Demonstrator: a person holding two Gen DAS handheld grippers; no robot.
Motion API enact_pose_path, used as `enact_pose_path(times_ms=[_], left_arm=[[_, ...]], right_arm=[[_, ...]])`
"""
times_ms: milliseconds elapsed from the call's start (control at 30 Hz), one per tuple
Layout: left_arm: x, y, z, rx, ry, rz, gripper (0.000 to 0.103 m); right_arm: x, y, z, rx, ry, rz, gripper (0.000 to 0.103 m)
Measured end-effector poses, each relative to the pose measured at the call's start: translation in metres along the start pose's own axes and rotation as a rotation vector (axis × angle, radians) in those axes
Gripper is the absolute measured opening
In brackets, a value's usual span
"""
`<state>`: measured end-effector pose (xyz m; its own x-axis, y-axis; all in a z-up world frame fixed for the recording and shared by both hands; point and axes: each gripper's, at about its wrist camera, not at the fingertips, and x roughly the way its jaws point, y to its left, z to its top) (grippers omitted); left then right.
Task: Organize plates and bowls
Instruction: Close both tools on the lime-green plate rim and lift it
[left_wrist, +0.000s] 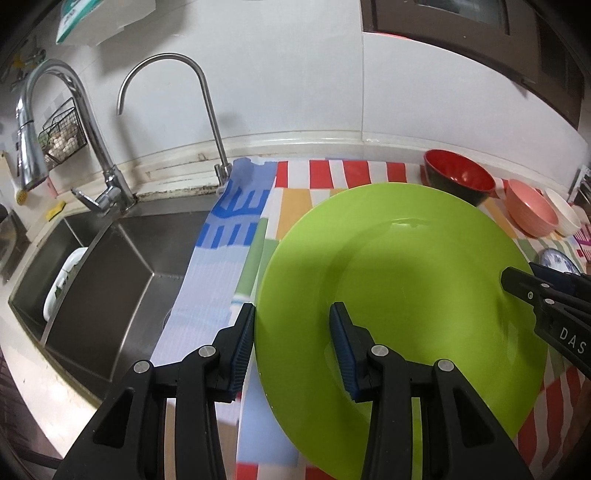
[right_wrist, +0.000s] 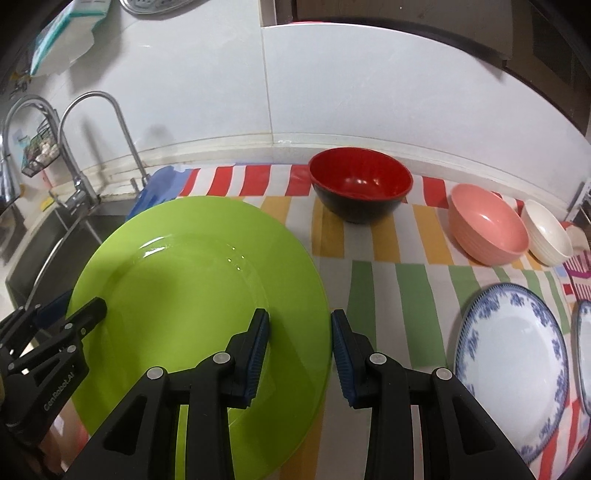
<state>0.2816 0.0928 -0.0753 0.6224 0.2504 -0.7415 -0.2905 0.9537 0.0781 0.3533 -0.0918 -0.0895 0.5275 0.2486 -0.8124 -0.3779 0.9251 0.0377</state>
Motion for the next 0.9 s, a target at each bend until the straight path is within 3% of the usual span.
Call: enact_pose_path(times_ms=[367,900], left_arm=[[-0.022,0.004,-0.038,0.04,0.048,-0.028,0.041],[-0.023,0.004,-0.076,0.089,0.126,-0.071,0.041]], right_arm=[[-0.023,0.008,-0.045,0.023,0.048,-0.02,0.035],[-0.028,0.013,-0.093,0.072,0.125,-0.055,0.035]])
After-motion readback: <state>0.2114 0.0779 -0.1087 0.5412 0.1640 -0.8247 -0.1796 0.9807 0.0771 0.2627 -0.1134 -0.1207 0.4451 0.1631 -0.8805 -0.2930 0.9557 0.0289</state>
